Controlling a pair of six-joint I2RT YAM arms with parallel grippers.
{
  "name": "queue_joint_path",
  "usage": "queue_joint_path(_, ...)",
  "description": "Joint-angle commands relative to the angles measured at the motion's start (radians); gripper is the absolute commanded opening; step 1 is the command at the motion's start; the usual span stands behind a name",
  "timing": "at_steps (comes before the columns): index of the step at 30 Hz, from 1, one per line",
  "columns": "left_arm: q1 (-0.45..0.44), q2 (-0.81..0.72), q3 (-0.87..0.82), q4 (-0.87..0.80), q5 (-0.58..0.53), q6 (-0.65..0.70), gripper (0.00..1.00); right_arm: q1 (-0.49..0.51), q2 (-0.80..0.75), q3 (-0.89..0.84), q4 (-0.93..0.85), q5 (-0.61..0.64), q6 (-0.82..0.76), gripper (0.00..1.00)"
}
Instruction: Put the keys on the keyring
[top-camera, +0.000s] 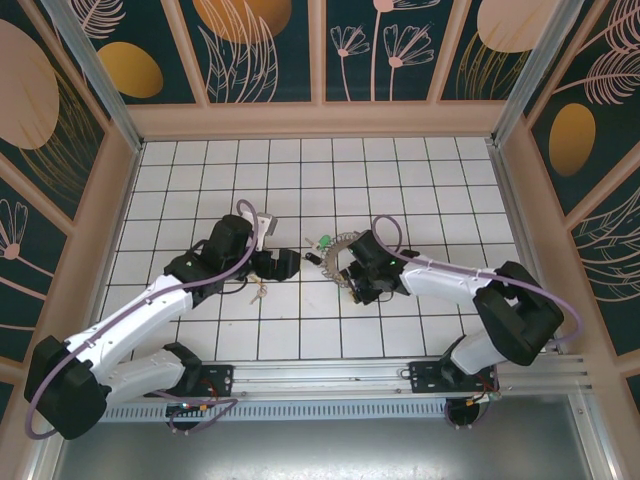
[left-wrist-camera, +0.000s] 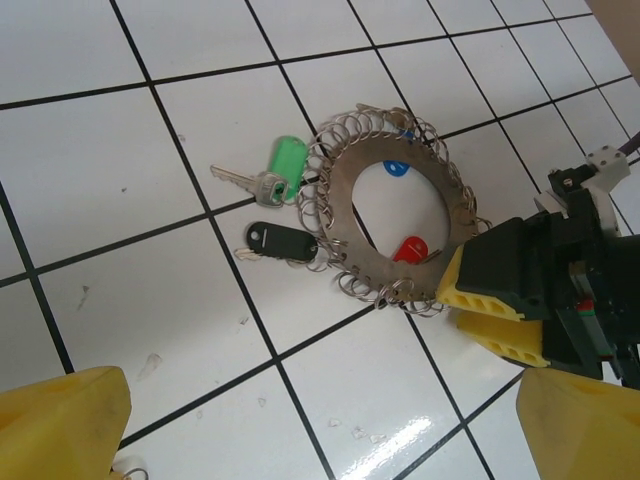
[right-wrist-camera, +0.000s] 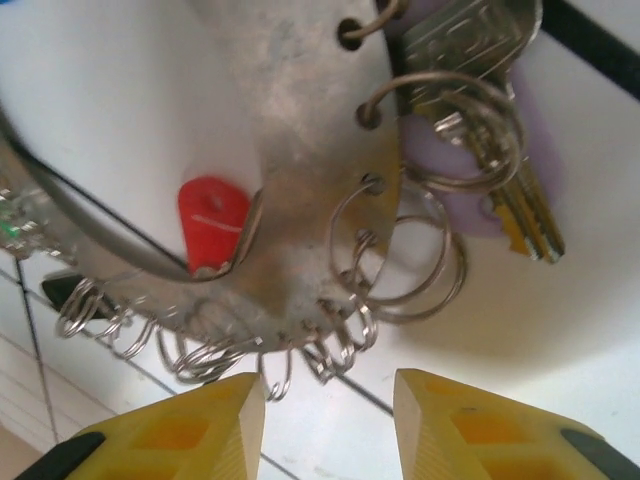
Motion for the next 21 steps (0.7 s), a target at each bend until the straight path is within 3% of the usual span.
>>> queue_joint_path(1, 0.003, -0.044, -0.029, 0.068, -0.023, 0.041, 0.99, 0.008, 0.058, 0.037, -0.031, -0.007, 0.028, 0.37)
queue_joint_path(3, 0.001, -0.075, -0.049, 0.103, -0.014, 0.074, 0.99, 0.01, 0.079, 0.051, -0.041, -0.01, 0.023, 0.35)
queue_joint_path(8, 0.001, -0.153, -0.124, 0.225, 0.005, 0.156, 0.99, -0.001, 0.08, 0.054, -0.054, 0.01, 0.018, 0.17)
queue_joint_path(15, 0.002, -0.178, -0.193, 0.442, 0.023, 0.281, 0.99, -0.104, 0.034, 0.058, -0.077, -0.01, -0.121, 0.03)
queue_joint_path(21, 0.001, -0.144, -0.281, 0.703, 0.149, 0.327, 0.99, -0.186, 0.003, 0.09, -0.106, -0.033, -0.333, 0.03)
